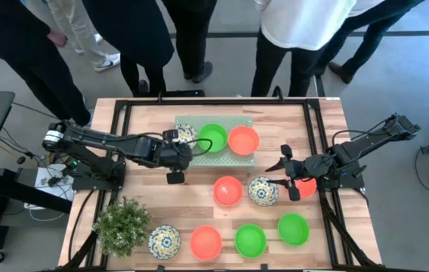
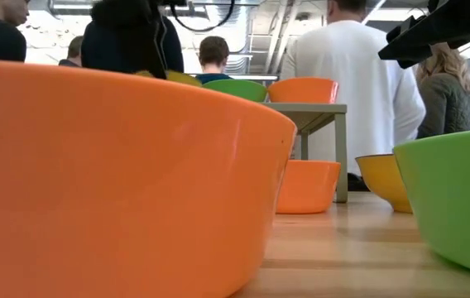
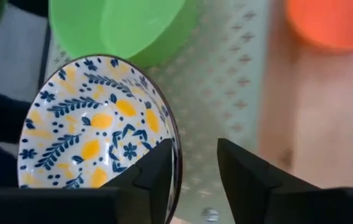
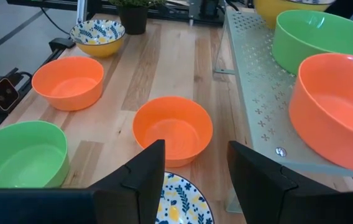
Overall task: Pick & Place Mini bowls
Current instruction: Put the white patterned bowl on the shelf, then stack the white patterned bowl on top of the white patterned bowl on the shelf
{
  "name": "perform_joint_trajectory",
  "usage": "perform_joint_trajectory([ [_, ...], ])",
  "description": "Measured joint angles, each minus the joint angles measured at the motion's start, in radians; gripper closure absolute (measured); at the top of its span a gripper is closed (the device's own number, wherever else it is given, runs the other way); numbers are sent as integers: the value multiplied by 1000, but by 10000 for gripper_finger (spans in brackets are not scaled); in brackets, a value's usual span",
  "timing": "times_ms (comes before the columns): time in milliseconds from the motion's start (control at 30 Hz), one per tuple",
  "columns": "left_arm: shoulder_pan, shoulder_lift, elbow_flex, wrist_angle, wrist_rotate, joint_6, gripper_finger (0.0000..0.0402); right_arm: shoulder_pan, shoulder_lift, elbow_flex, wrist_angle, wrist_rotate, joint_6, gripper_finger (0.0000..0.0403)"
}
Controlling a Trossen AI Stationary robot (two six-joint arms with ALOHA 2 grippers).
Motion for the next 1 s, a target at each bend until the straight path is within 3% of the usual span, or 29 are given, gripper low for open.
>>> perform_joint_trajectory([
  [267,-153,-2,103,7,-36,-49,266,0,0,0,0,0,0,234],
  [533,-305,-2,121,7,-30,-213,266,0,0,0,0,0,0,234],
  [733,-396,2,115,18,104,-413,266,0,0,0,0,0,0,234],
  [1000,-477,4,-28,28,222,-684,266,0,0,0,0,0,0,234],
])
